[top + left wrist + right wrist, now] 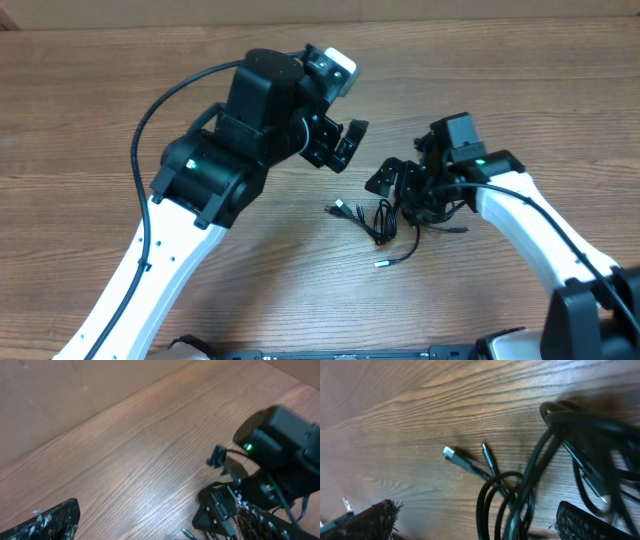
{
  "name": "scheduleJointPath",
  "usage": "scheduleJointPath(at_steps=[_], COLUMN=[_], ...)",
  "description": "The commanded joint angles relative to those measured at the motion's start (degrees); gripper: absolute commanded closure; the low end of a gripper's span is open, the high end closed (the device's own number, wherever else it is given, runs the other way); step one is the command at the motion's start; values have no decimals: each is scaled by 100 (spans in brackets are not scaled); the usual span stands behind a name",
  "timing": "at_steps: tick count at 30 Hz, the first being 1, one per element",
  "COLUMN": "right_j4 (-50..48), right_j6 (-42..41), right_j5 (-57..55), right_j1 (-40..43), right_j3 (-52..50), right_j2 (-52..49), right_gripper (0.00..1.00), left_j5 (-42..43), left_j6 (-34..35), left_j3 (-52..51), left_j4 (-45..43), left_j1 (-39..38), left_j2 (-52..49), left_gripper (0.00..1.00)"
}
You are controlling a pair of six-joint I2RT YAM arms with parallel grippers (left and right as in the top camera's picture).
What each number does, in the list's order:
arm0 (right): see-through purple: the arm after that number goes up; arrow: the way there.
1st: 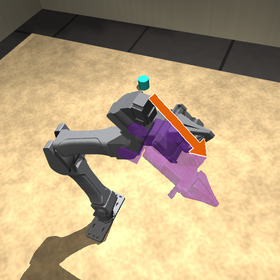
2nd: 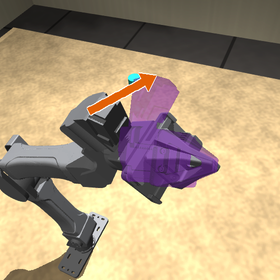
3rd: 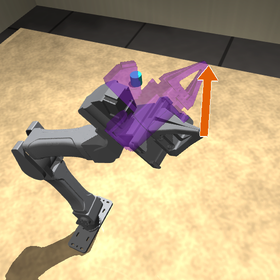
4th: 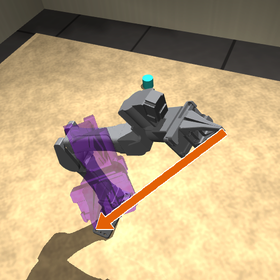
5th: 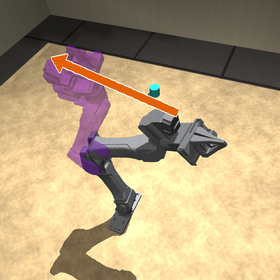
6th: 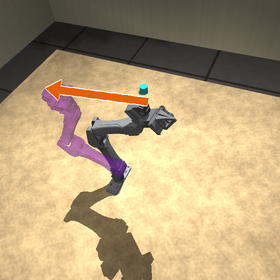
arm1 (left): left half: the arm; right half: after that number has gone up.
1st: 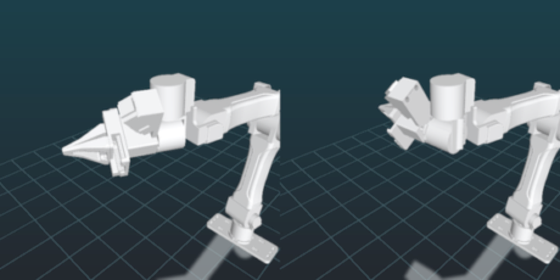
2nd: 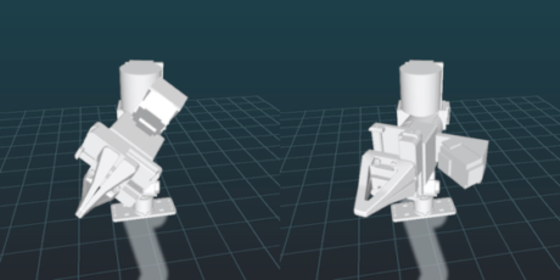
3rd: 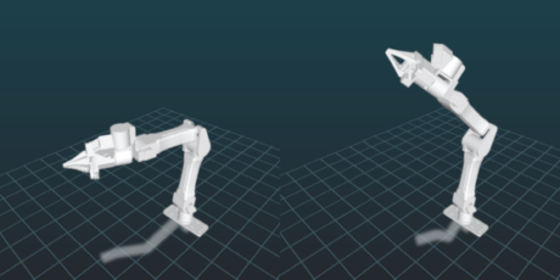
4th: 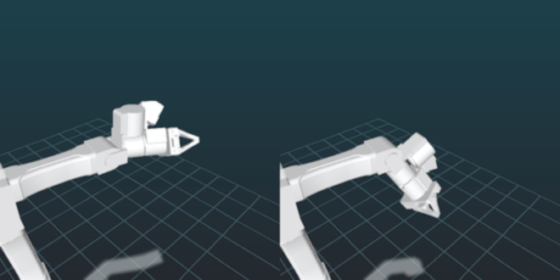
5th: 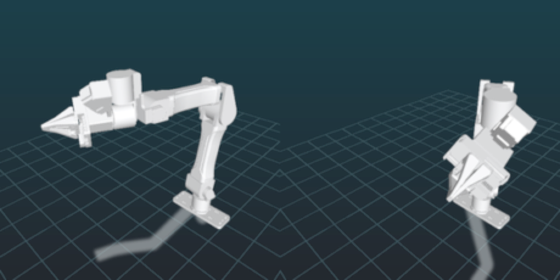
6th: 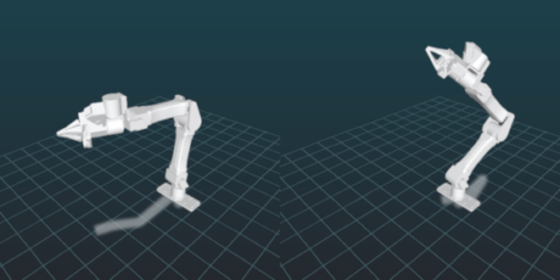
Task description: Untangle cables
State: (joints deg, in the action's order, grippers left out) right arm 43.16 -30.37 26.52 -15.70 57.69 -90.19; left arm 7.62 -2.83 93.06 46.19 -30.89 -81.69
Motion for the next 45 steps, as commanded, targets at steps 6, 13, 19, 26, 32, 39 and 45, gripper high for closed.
scheduleJointPath(at_steps=[6, 13, 19, 26, 32, 39, 45], right_j4=[-48, -26, -114, -181, -741, -966, -791], right_j6=[-286, -72, 1126, 2621, 2791, 3244, 3665], right_j5=[-337, -120, 1161, 2734, 3414, 3832, 4452], right_j1=[-256, -192, 214, 697, 986, 990, 990], right_j3=[-48, 24, 291, 931, 1161, 1161, 1158], right_j2=[-411, -356, 216, 1458, 2522, 3335, 3434], right_gripper=[27, 96, 96, 96, 96, 96, 96], left_j5=[-79, -72, -7, 297, 297, 610, 1596], left_j6=[175, 516, 1176, 1213, 1862, 2579, 1923], left_j3=[94, 92, 92, 92, 92, 92, 92], left_j4=[254, 308, 313, 306, 306, 212, -302], left_j1=[179, 407, 730, 737, 737, 737, 737], left_j2=[-35, -35, -35, -35, -35, -35, -35], left_gripper=[0, 0, 0, 0, 0, 0, 3])
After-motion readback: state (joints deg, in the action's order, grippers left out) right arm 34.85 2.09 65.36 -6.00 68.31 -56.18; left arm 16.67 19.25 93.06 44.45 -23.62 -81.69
